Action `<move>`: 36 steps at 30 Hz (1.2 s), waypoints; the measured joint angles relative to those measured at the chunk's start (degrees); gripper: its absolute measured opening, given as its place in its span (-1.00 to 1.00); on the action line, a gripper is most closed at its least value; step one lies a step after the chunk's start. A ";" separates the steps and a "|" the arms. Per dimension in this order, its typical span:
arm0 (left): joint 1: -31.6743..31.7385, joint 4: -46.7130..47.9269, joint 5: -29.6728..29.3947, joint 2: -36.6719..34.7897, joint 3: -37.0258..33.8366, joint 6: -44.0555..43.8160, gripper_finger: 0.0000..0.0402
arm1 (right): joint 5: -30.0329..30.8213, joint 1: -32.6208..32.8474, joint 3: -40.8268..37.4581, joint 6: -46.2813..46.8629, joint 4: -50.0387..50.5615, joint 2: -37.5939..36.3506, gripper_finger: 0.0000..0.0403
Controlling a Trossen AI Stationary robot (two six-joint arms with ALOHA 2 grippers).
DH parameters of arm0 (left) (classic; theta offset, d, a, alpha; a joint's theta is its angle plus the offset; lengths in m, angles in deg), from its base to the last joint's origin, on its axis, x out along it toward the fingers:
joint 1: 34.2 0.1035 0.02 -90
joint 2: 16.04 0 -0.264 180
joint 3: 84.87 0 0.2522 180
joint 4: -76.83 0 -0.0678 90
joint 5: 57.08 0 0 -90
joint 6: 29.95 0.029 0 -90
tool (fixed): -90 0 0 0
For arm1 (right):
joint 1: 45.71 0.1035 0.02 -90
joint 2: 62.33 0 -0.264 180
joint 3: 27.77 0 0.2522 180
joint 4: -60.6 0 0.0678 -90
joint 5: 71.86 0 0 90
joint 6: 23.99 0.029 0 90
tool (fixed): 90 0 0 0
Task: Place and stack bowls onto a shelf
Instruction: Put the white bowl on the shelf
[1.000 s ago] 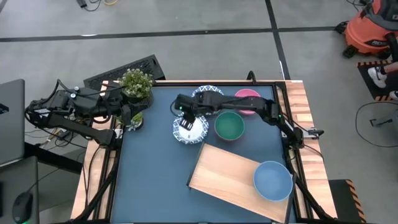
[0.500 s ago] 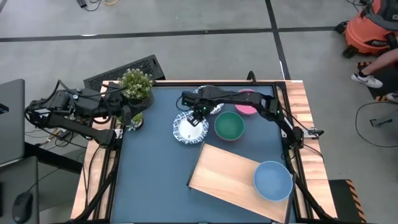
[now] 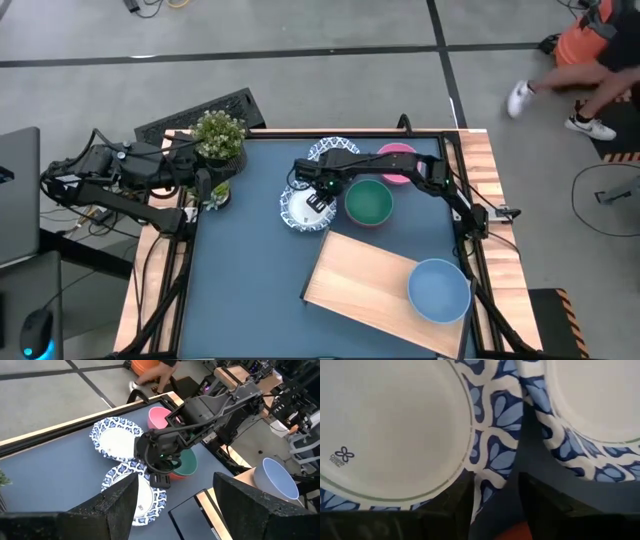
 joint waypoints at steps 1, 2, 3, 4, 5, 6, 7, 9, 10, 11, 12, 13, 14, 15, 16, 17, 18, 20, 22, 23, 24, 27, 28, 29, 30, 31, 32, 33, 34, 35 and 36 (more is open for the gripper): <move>0.00 0.00 0.00 0.00 0.00 -0.04 0.21 | 0.00 0.08 0.00 -0.06 -0.30 0.00 -0.14; 0.00 0.00 0.00 0.00 0.00 -0.16 0.21 | 0.06 0.23 0.00 -0.06 -0.81 0.00 -0.16; 0.02 0.00 -0.01 0.00 0.00 -0.38 0.21 | 0.29 0.33 0.00 -0.04 -1.30 -0.02 -0.19; 0.00 0.00 -0.02 0.00 0.00 -0.50 0.21 | 0.37 0.34 0.00 -0.06 -1.69 -0.02 -0.22; 0.02 0.00 0.00 0.00 0.00 -0.56 0.21 | 0.37 0.32 0.00 -0.08 -1.91 -0.01 -0.25; 0.00 0.00 -0.02 0.00 0.00 -0.57 0.21 | 0.37 0.33 0.00 -0.23 -2.02 -0.01 -0.29; 0.02 0.00 -0.03 0.00 0.00 -0.61 0.21 | 0.36 0.31 0.00 -0.55 -2.02 -0.02 -0.33; 0.00 0.00 -0.15 0.02 0.00 -0.63 0.21 | 0.23 0.31 0.00 -1.39 -1.96 -0.02 -0.41; 0.00 0.00 -0.20 0.02 0.00 -0.66 0.21 | 0.22 0.32 0.00 -1.46 -1.95 -0.02 -0.45; 0.00 0.00 -0.28 0.02 0.00 -0.89 0.21 | 0.22 0.36 0.00 -1.48 -1.99 -0.02 -0.48; 0.01 0.00 -0.32 0.02 0.00 -1.04 0.21 | 0.24 0.39 0.00 -1.60 -2.01 -0.02 -0.53; 0.00 -0.01 -0.38 0.02 0.00 -1.08 0.21 | 0.30 0.40 0.00 -1.76 -2.01 -0.04 -0.57; 0.01 -0.02 -0.52 0.02 0.00 -1.07 0.21 | 0.37 0.42 0.02 -1.97 -1.97 -0.04 -0.61; 0.00 -0.02 -0.81 0.02 0.00 -1.07 0.21 | 0.42 0.42 0.02 -2.08 -1.94 -0.04 -0.65; 0.00 -0.02 -1.10 0.02 0.00 -1.07 0.21 | 0.42 0.41 0.02 -2.28 -1.91 -0.04 -0.70; 0.02 -0.02 -1.47 0.02 0.00 -1.09 0.21 | 0.43 0.40 0.04 -2.59 -1.80 -0.06 -0.73; 0.01 -0.02 -1.78 0.02 0.00 -1.07 0.21 | 0.45 0.30 0.04 -2.99 -1.51 -0.23 -0.77; 0.00 -0.02 -2.28 0.02 0.00 -1.09 0.21 | 0.39 0.16 0.04 -3.58 -0.81 -0.52 -0.83; 0.01 -0.04 -2.62 0.02 0.00 -1.09 0.21 | 0.38 0.16 0.06 -3.87 -0.73 -0.52 -0.88; 0.00 -0.02 -2.88 0.02 0.00 -1.07 0.21 | 0.29 0.16 0.43 -4.06 -0.07 -0.51 -0.88; 0.00 -0.04 -3.00 0.02 0.00 -1.07 0.21 | 0.25 0.16 1.15 -4.41 0.85 -0.45 -0.88; 0.02 -0.03 -3.33 0.02 0.00 -1.07 0.21 | 0.24 0.18 3.52 -5.08 2.16 -0.57 -0.86; 0.00 -0.03 -3.34 0.02 0.00 -1.08 0.21 | 0.24 0.20 4.15 -5.11 2.30 -0.57 -0.86; 0.00 -0.03 -3.33 0.02 0.00 -1.08 0.21 | 0.24 0.20 4.96 -5.18 2.64 -0.52 -0.85; 0.00 -0.03 -3.34 0.02 0.00 -1.08 0.21 | 0.22 0.20 5.96 -5.30 3.31 -0.45 -0.85; 0.00 -0.04 -3.32 0.02 0.00 -1.09 0.21 | 0.18 0.20 7.10 -5.73 3.79 -0.41 -0.85; 0.00 -0.04 -3.32 0.02 0.00 -1.07 0.21 | 0.16 0.20 8.33 -6.16 4.09 -0.42 -0.86; 0.00 -0.04 -3.32 0.02 0.00 -1.12 0.21 | -0.10 0.21 9.74 -6.46 4.47 -0.42 -0.87; 0.00 -0.03 -3.32 0.02 0.00 -1.36 0.21 | -0.41 0.20 11.20 -6.69 5.08 -0.44 -0.88; 0.00 -0.02 -3.32 0.02 0.00 -1.39 0.21 | -0.83 0.20 12.81 -7.16 5.73 -0.44 -0.88; 0.00 -0.02 -3.32 0.02 0.00 -1.41 0.21 | -0.89 0.20 14.37 -7.58 6.22 -0.44 -0.88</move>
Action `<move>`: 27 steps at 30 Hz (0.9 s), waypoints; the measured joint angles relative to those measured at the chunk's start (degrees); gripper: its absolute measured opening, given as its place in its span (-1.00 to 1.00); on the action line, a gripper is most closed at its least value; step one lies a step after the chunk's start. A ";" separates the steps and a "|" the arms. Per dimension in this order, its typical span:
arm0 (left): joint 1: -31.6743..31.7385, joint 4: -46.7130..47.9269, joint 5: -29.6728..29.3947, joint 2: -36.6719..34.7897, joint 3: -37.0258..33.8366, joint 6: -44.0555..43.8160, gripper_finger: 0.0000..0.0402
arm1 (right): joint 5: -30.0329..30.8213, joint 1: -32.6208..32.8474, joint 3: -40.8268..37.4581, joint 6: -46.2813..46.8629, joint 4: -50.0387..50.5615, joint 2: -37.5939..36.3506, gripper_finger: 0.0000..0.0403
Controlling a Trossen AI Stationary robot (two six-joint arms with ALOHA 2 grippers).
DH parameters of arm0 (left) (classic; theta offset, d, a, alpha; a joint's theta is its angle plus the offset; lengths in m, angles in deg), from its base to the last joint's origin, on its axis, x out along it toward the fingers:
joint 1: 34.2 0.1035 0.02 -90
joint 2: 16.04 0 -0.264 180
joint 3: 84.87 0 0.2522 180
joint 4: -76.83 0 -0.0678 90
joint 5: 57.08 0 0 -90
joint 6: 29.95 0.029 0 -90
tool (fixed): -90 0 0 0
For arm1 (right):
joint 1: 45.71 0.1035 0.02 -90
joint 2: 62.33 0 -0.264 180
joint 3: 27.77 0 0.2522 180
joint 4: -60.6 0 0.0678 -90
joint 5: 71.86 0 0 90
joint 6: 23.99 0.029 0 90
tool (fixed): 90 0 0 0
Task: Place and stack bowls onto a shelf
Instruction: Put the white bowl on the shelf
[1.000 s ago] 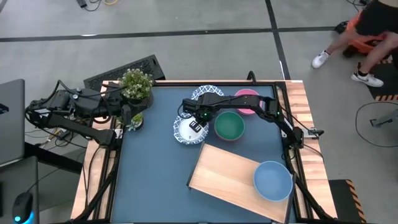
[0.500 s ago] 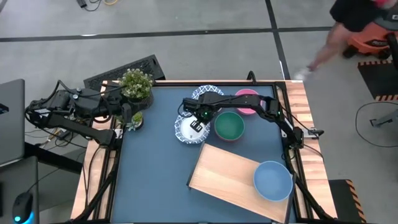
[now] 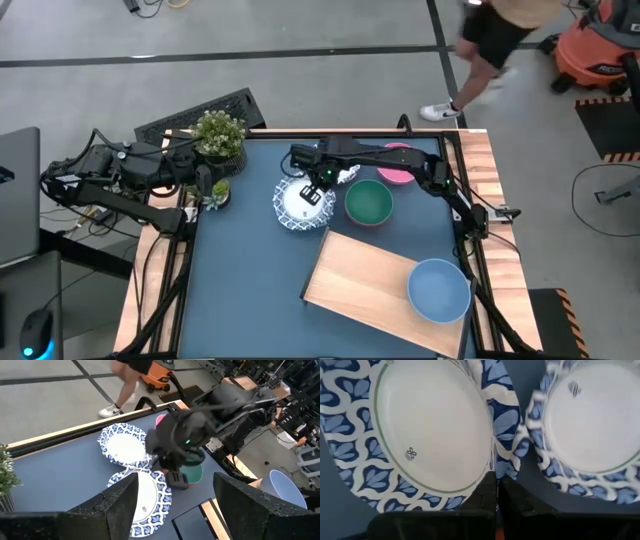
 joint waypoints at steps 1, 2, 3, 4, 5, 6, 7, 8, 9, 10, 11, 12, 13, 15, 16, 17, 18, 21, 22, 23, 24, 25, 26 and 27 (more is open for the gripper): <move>0.00 0.00 0.00 0.00 0.00 -0.01 0.21 | 0.00 -0.03 1.66 -0.24 0.60 0.00 -0.88; 0.00 0.00 0.00 0.00 0.00 -0.02 0.21 | -0.10 -0.11 3.23 -0.37 0.92 0.00 -0.87; 0.01 0.00 0.00 0.00 0.00 -0.03 0.21 | -0.16 -0.22 4.93 -0.47 1.34 -0.04 -0.87; 0.00 0.00 0.00 0.00 0.00 -0.03 0.21 | -0.18 -0.36 6.66 -0.57 2.16 -0.04 -0.87; 0.00 0.00 0.00 0.00 0.00 -0.03 0.21 | -0.24 -0.41 8.53 -1.03 3.22 -0.04 -0.87; 0.00 0.00 0.00 0.00 0.00 -0.03 0.21 | -0.23 -0.52 8.91 -1.74 3.19 -0.38 -0.88; 0.00 0.00 0.01 0.00 0.00 -0.03 0.21 | -0.70 -0.71 7.96 -1.93 2.30 -1.81 -0.88; 0.02 0.00 0.02 0.00 0.00 -0.03 0.21 | -1.33 -1.01 7.28 -1.99 2.31 -3.37 -0.88; 0.00 0.01 0.02 0.00 0.00 -0.03 0.21 | -1.90 -1.35 7.27 -2.00 2.53 -4.64 -0.88; 0.00 0.02 0.02 0.00 0.00 -0.02 0.21 | -1.90 -1.53 7.41 -2.00 2.18 -5.94 -0.88; 0.01 0.00 0.02 0.00 0.00 -0.01 0.21 | -1.90 -1.61 7.44 -2.00 1.99 -7.67 -0.88; 0.00 0.00 0.02 0.00 0.00 -0.01 0.21 | -1.88 -1.83 7.44 -2.00 2.21 -9.43 -0.87; 0.00 0.00 0.02 0.02 0.00 -0.01 0.21 | -1.90 -2.04 7.44 -2.00 2.35 -10.78 -0.87; 0.01 -0.05 0.02 0.02 0.00 -0.01 0.21 | -3.03 -2.00 7.44 -2.06 2.50 -13.84 -0.87; 0.00 -0.04 0.06 0.02 0.00 -0.01 0.21 | -3.84 -1.76 7.44 -2.41 3.00 -15.18 -0.87; 0.00 -0.07 0.08 0.02 0.00 -0.01 0.21 | -5.11 -1.36 7.43 -3.21 3.65 -16.65 -0.88; 0.00 -0.07 0.07 0.00 0.00 -0.01 0.21 | -6.96 -0.78 7.44 -4.15 4.42 -18.28 -0.88; 0.02 -0.05 0.09 0.00 0.01 -0.01 0.21 | -11.56 1.99 7.44 -5.86 7.64 -22.94 -0.88; 0.00 -0.03 0.12 0.00 0.00 -0.01 0.21 | -12.24 3.34 7.49 -6.05 8.95 -24.33 -0.88; 0.00 -0.02 0.25 0.00 0.00 -0.01 0.21 | -12.47 4.74 7.50 -6.06 10.41 -25.61 -0.88; 0.01 -0.02 0.43 0.00 0.00 0.01 0.21 | -12.50 6.38 7.50 -6.05 12.00 -26.72 -0.88; 0.00 -0.02 0.57 0.00 0.01 0.14 0.21 | -12.48 8.37 7.50 -5.89 13.59 -27.59 -0.88; 0.00 -0.02 0.83 0.01 0.01 0.31 0.21 | -12.48 10.27 7.50 -5.48 15.07 -28.35 -0.88; 0.00 0.01 0.95 0.02 0.01 0.32 0.21 | -12.42 12.32 7.42 -4.61 15.70 -29.01 -0.88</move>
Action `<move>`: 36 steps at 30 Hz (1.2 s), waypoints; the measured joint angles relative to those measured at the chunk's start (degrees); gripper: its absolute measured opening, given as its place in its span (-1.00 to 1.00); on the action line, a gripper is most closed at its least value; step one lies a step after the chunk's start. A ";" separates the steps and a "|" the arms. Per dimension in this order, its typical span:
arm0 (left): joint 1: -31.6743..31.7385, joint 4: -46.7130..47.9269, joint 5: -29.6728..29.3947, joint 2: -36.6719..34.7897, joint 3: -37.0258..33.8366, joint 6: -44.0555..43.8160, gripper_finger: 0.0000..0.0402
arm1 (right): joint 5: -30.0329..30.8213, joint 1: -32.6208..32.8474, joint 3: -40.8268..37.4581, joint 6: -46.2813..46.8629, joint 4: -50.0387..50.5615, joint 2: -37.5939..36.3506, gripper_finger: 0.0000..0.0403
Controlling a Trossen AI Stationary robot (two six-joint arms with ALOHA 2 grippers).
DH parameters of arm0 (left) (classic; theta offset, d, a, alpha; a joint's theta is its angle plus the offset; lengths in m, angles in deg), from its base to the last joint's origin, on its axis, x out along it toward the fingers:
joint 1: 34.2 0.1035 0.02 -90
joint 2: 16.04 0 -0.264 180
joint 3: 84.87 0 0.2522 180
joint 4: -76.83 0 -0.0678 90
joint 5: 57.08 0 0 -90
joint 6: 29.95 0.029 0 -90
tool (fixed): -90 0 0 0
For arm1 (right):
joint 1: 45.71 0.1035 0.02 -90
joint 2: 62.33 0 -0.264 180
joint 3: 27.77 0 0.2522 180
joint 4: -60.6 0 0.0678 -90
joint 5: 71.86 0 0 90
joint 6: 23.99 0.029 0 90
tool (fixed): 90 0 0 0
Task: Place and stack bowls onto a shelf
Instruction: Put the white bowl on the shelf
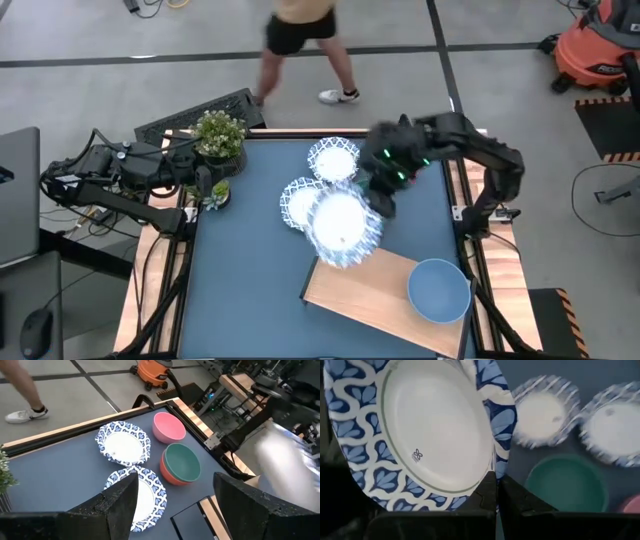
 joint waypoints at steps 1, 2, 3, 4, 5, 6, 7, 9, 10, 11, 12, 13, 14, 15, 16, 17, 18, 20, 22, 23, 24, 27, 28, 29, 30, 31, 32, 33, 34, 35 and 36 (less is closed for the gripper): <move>0.00 0.01 0.01 -0.01 0.01 0.01 0.21 | 0.00 2.16 0.00 1.07 -0.23 -0.44 -0.88; 0.00 -0.01 -0.01 -0.02 -0.01 0.02 0.21 | 0.00 4.22 0.02 2.15 -0.42 -0.78 -0.88; 0.00 0.01 0.01 -0.02 0.01 0.02 0.21 | 0.02 6.20 0.02 2.92 -0.65 -0.98 -0.88; 0.00 -0.01 0.01 -0.02 0.01 0.02 0.21 | 0.02 8.11 0.02 3.18 -0.81 -0.94 -0.88; 0.02 0.01 0.03 -0.02 -0.01 0.02 0.21 | 0.11 9.82 0.07 3.42 -0.37 -0.43 -0.88; 0.00 0.01 0.28 -0.02 -0.01 0.03 0.21 | 0.41 11.30 0.09 3.91 -0.10 0.14 -0.88; 0.02 0.00 0.68 -0.02 0.00 0.04 0.21 | 0.75 12.53 0.08 4.52 -0.25 0.85 -0.88; 0.00 0.03 1.54 -0.02 0.01 0.06 0.21 | 1.44 14.55 -0.02 5.12 -0.20 2.70 -0.88; 0.00 0.01 1.96 -0.02 0.00 0.07 0.21 | 1.62 15.19 -0.07 5.04 -0.24 3.65 -0.88; 0.00 0.03 2.30 0.00 0.01 0.07 0.21 | 1.75 15.55 -0.07 4.78 -0.22 4.78 -0.88; 0.00 0.03 2.50 -0.02 -0.01 0.07 0.21 | 1.78 15.65 -0.02 4.52 -0.21 5.83 -0.88; 0.00 0.01 2.54 -0.02 -0.01 0.07 0.21 | 1.72 15.69 -0.03 4.27 -0.19 6.62 -0.88; 0.02 0.01 2.73 -0.02 0.01 0.07 0.21 | 1.72 15.76 -0.04 3.87 -0.20 7.48 -0.88; 0.00 0.02 2.98 -0.02 -0.01 0.05 0.21 | 1.76 15.92 -0.04 3.35 -0.24 8.46 -0.88; 0.01 0.02 3.20 -0.02 0.00 0.04 0.21 | 1.75 15.79 -0.04 3.00 -0.12 9.39 -0.88; 0.02 0.01 3.57 -0.02 0.01 0.07 0.21 | 1.77 15.70 -0.04 2.71 -0.18 10.09 -0.88; 0.00 0.01 3.93 0.00 0.01 0.06 0.21 | 1.75 15.64 -0.07 2.30 -0.24 10.61 -0.88; 0.00 0.04 4.58 0.00 0.01 0.00 0.21 | 1.75 15.49 -0.09 1.59 -0.20 11.15 -0.88; 0.00 0.03 5.36 0.00 0.01 -0.02 0.21 | 1.75 15.47 -0.17 1.08 -0.25 11.07 -0.88; 0.00 0.03 5.46 -0.02 0.01 -0.04 0.21 | 1.75 15.34 -0.80 1.11 -0.33 10.75 -0.88; 0.00 0.04 5.46 0.00 0.01 -0.03 0.21 | 1.75 15.10 -1.93 1.12 -0.28 10.12 -0.88; 0.00 0.08 5.46 -0.02 0.01 0.04 0.21 | 0.89 14.58 -8.90 2.39 -0.34 6.33 -0.88; 0.01 0.10 5.46 -0.02 0.01 0.24 0.21 | 0.33 14.32 -11.74 3.02 -0.16 4.42 -0.88; 0.00 0.08 5.46 0.00 0.01 0.60 0.21 | 0.22 14.16 -14.75 3.62 -0.20 2.30 -0.88; 0.00 0.08 5.45 0.00 0.01 0.72 0.21 | 0.24 14.00 -17.73 4.56 -0.30 0.15 -0.88; 0.00 0.08 5.42 0.00 0.01 1.03 0.21 | 0.22 13.71 -20.39 5.48 -0.41 -1.87 -0.88; 0.00 0.06 5.35 0.00 0.01 1.14 0.21 | 0.22 13.27 -22.98 6.34 -0.90 -3.70 -0.88; 0.00 0.08 5.23 -0.02 0.01 1.14 0.21 | 0.21 12.88 -25.14 7.32 -1.93 -5.14 -0.88; 0.00 0.07 5.12 -0.02 0.01 1.14 0.21 | 0.18 12.53 -27.13 8.38 -3.47 -6.29 -0.88; 0.01 0.06 5.03 -0.01 0.01 1.14 0.21 | 0.04 12.23 -28.76 9.11 -5.22 -7.15 -0.88; 0.02 0.06 5.02 0.00 0.01 1.13 0.21 | -0.60 11.90 -30.06 9.49 -7.43 -7.77 -0.88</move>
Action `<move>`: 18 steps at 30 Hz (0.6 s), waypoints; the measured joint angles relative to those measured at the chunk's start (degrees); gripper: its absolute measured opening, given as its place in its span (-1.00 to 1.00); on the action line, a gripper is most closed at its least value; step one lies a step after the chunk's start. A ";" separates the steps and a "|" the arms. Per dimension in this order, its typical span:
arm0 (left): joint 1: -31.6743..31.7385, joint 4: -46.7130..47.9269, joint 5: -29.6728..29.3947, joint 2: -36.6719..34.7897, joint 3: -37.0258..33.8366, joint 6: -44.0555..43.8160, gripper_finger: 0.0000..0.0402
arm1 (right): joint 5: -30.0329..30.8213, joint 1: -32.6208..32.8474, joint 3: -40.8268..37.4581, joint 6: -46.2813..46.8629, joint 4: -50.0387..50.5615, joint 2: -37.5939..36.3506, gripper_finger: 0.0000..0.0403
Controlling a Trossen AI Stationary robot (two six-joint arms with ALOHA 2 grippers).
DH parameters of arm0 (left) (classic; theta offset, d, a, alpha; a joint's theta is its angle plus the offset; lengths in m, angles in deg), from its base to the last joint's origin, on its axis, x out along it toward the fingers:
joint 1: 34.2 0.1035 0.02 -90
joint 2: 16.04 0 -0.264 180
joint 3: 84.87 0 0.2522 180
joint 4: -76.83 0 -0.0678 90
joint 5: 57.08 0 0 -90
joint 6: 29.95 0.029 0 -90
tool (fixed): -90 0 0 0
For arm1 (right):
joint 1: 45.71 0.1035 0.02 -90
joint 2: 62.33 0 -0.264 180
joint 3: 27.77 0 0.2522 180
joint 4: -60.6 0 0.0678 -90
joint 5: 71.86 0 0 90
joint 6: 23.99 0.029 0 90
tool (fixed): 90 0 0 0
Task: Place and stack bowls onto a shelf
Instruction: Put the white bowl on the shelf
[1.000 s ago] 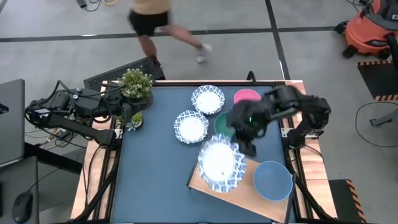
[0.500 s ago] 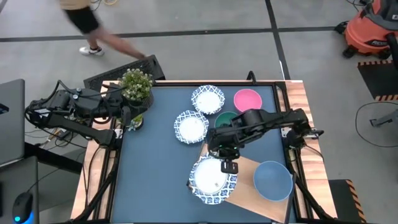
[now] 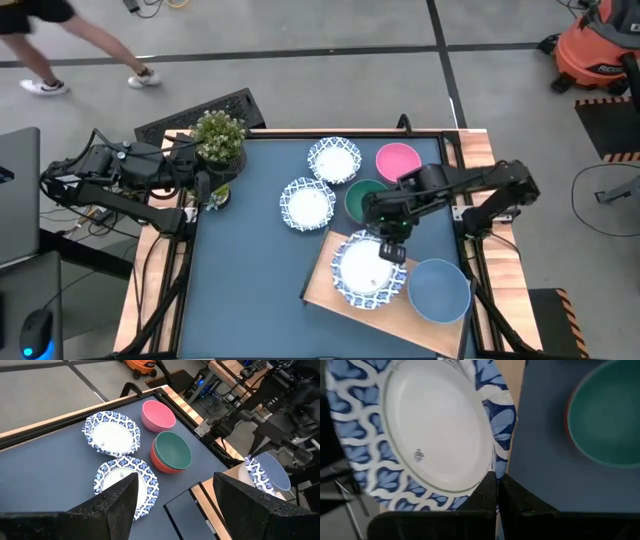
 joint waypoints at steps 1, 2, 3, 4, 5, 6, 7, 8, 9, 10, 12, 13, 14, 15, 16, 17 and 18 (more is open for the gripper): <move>-0.02 0.00 0.00 0.00 0.00 -0.02 0.21 | -0.63 -0.07 -0.86 0.07 -1.54 -0.28 -0.88; -0.02 0.00 0.00 -0.02 0.00 -0.04 0.21 | -1.11 -0.15 -1.33 0.09 -2.82 -0.38 -0.88; -0.02 0.00 0.00 -0.02 0.00 -0.04 0.21 | -1.93 -0.30 -1.63 0.07 -3.83 -0.22 -0.88; -0.02 0.00 0.00 -0.01 0.00 -0.04 0.21 | -2.76 -0.40 -1.65 -0.07 -4.08 0.20 -0.88; -0.02 0.00 0.00 -0.01 0.00 -0.05 0.21 | -3.34 -0.52 -1.65 -0.28 -3.93 0.87 -0.88; -0.02 0.00 0.00 0.00 0.00 -0.06 0.21 | -3.86 -0.57 -1.65 -0.63 -3.54 1.68 -0.88; -0.02 0.00 0.00 -0.01 0.00 -0.08 0.21 | -4.02 -0.61 -1.72 -1.00 -3.22 2.51 -0.88; -0.01 0.00 0.03 0.00 0.00 -0.08 0.21 | -4.11 -0.65 -1.76 -1.47 -2.86 3.38 -0.87; -0.02 0.00 0.07 -0.02 0.00 -0.08 0.21 | -4.22 -0.68 -1.76 -1.95 -2.69 4.18 -0.87; -0.02 0.00 0.09 -0.02 0.00 -0.09 0.21 | -4.26 -0.70 -1.76 -2.23 -2.57 4.87 -0.86; -0.01 0.00 0.24 0.00 0.00 -0.11 0.21 | -4.31 -0.70 -1.76 -2.59 -2.40 5.85 -0.84; 0.00 0.00 0.26 -0.01 -0.01 -0.13 0.21 | -4.34 -0.66 -1.76 -2.87 -2.42 6.19 -0.83; -0.02 0.00 0.28 0.00 0.00 -0.14 0.21 | -4.34 -0.70 -1.76 -3.25 -2.42 6.41 -0.82; -0.01 0.00 0.28 -0.02 0.00 -0.24 0.21 | -4.50 -0.85 -1.76 -3.67 -2.42 6.44 -0.82; -0.01 0.01 0.28 0.00 0.00 -0.24 0.21 | -4.74 -0.96 -1.76 -3.85 -2.51 6.44 -0.81; -0.01 0.01 0.29 0.00 0.00 -0.23 0.21 | -4.93 -1.08 -1.75 -3.87 -2.75 6.44 -0.79; -0.02 0.02 0.31 -0.01 0.00 -0.11 0.21 | -5.08 -1.22 -1.74 -3.94 -3.07 6.44 -0.78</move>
